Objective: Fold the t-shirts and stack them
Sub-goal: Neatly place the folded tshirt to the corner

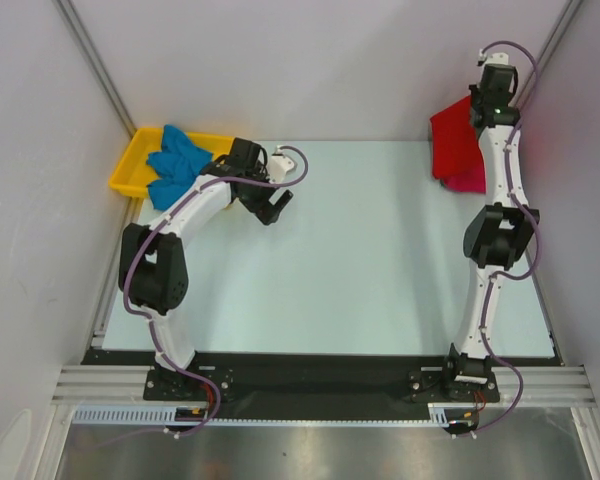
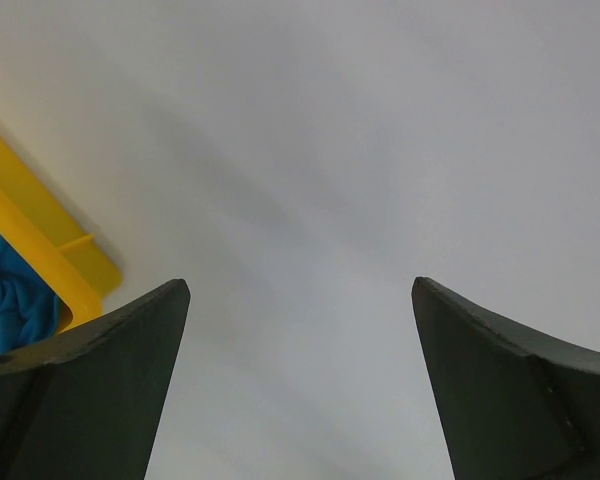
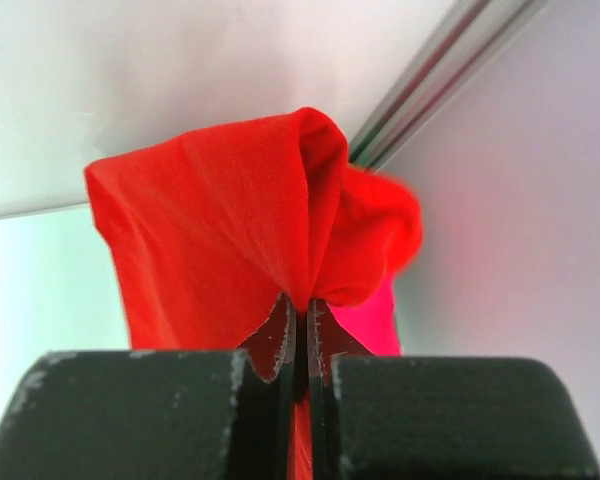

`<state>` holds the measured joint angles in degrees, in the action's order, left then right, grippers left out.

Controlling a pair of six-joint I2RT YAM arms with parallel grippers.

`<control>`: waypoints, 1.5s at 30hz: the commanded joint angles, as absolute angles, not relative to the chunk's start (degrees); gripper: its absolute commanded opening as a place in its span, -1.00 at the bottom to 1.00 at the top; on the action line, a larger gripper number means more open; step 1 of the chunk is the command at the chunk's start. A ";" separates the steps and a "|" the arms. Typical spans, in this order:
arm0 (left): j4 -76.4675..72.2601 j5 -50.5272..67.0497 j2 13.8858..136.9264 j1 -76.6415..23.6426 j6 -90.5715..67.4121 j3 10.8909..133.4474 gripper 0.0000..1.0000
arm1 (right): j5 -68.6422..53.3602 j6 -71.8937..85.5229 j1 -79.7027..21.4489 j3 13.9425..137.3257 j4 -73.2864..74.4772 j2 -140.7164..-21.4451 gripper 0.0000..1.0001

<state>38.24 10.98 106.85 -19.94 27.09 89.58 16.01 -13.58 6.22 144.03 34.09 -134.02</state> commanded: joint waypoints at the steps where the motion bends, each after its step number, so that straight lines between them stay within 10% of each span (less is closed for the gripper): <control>1: 38.23 10.02 106.70 -19.60 28.39 90.26 1.00 | 11.96 -13.62 9.75 144.32 30.06 -133.85 -1.00; 23: 46.76 4.40 109.33 -19.69 29.53 94.04 0.99 | 9.22 -16.70 17.14 142.39 12.31 -148.09 -1.00; 27: 46.76 4.04 109.42 -19.69 29.88 93.87 0.99 | 14.14 -17.84 17.58 141.16 9.50 -147.92 0.46; 30: 46.93 4.57 109.34 -19.69 29.80 93.43 1.00 | 17.75 -17.49 17.75 141.33 10.45 -146.52 0.99; 38: 46.58 5.19 106.97 -19.69 29.88 91.94 0.99 | 22.06 -13.90 13.37 133.61 22.21 -134.67 0.95; 45: 45.18 6.59 104.06 -19.69 29.79 88.95 0.99 | 19.68 -19.38 1.34 101.01 8.64 -119.54 0.74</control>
<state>45.98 5.04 108.07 -19.88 29.02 89.89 19.57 -15.09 7.94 109.62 16.60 -125.34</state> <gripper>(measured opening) 0.996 0.871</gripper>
